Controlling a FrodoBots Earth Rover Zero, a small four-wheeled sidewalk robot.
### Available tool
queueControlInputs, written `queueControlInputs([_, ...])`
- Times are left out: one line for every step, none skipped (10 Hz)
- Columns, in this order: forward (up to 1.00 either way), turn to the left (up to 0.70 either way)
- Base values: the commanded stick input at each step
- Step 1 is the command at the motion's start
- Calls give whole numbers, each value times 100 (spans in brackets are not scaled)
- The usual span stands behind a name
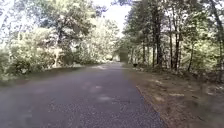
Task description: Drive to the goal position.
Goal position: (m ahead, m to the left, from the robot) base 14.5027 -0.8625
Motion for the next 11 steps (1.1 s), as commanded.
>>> queueControlInputs([0, 0])
queueControlInputs([0, 0])
queueControlInputs([0, 0])
queueControlInputs([0, 0])
queueControlInputs([45, 0])
queueControlInputs([45, 0])
queueControlInputs([45, 0])
queueControlInputs([45, 0])
queueControlInputs([45, 0])
queueControlInputs([45, 0])
queueControlInputs([45, 0])
